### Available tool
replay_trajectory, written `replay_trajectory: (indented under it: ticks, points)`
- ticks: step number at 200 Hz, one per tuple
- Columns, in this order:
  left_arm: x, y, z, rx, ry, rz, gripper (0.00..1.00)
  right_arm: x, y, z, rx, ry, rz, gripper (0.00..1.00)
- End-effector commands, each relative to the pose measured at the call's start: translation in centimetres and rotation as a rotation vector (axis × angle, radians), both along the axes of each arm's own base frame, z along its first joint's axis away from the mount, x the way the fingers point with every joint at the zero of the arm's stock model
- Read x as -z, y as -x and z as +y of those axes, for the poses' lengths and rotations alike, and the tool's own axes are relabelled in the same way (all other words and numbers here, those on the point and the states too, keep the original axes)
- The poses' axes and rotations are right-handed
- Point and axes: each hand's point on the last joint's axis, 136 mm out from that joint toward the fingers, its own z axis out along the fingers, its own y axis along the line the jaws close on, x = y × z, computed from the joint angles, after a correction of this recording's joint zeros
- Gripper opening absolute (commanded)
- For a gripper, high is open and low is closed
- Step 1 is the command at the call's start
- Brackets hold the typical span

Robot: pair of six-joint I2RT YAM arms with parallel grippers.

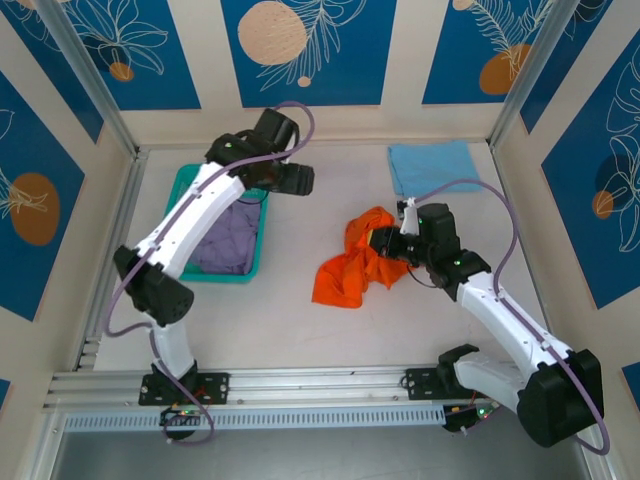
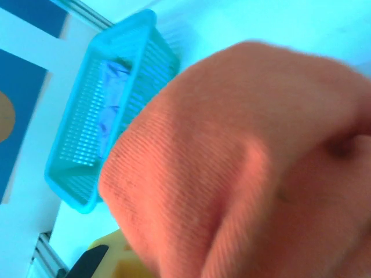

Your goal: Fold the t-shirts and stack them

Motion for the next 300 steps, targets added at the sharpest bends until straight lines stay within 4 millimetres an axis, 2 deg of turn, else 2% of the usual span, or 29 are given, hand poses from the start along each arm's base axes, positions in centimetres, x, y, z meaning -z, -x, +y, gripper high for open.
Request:
replay_trajectory:
  ticks: [1,16,30,49,70,94,119,131,175,200,256,300]
  points:
    - [7.8,0.1,5.3,-0.015,-0.407,0.142,0.77,-0.3,-0.8,-0.2,0.025,-0.011,-0.044,0.00]
    - [10.0,-0.1,6.3,-0.010,-0.498,0.177,0.76,-0.6,-0.6,0.3,-0.007,-0.029,-0.055,0.00]
    - [11.3,-0.2,7.4,-0.015,-0.546,0.212,0.70,-0.5,-0.4,0.5,-0.016,-0.040,-0.059,0.00]
    - [12.7,-0.2,9.4,-0.040,-0.590,0.245,0.61,-0.2,-0.3,0.8,-0.024,-0.050,-0.066,0.00]
    - [14.3,0.2,10.8,-0.055,-0.509,0.285,0.44,0.1,-0.4,0.7,-0.020,-0.039,-0.064,0.00]
    - [14.9,-0.4,11.8,-0.025,-0.490,0.251,0.25,0.4,-0.5,0.8,-0.015,-0.040,-0.066,0.00]
    - [14.7,-2.2,14.5,-0.003,-0.621,0.175,0.16,0.9,-0.6,0.7,-0.005,-0.038,-0.050,0.00]
    - [14.6,-3.3,16.0,-0.029,-0.628,0.178,0.07,1.2,-0.7,0.7,-0.001,-0.041,-0.045,0.00]
    - [14.9,-7.6,22.0,-0.183,-0.630,0.185,0.00,1.5,-0.6,1.1,-0.005,-0.061,-0.037,0.00]
    - [16.0,-9.8,24.2,-0.198,-0.676,0.188,0.00,1.9,-0.7,1.5,-0.013,-0.058,-0.025,0.00]
    - [14.5,-14.8,26.8,-0.254,-0.682,0.121,0.00,1.8,-0.3,2.9,-0.059,-0.048,-0.035,0.00]
    - [13.7,-18.5,27.3,-0.289,-0.693,0.061,0.00,2.2,-0.3,3.0,-0.057,-0.030,-0.049,0.00]
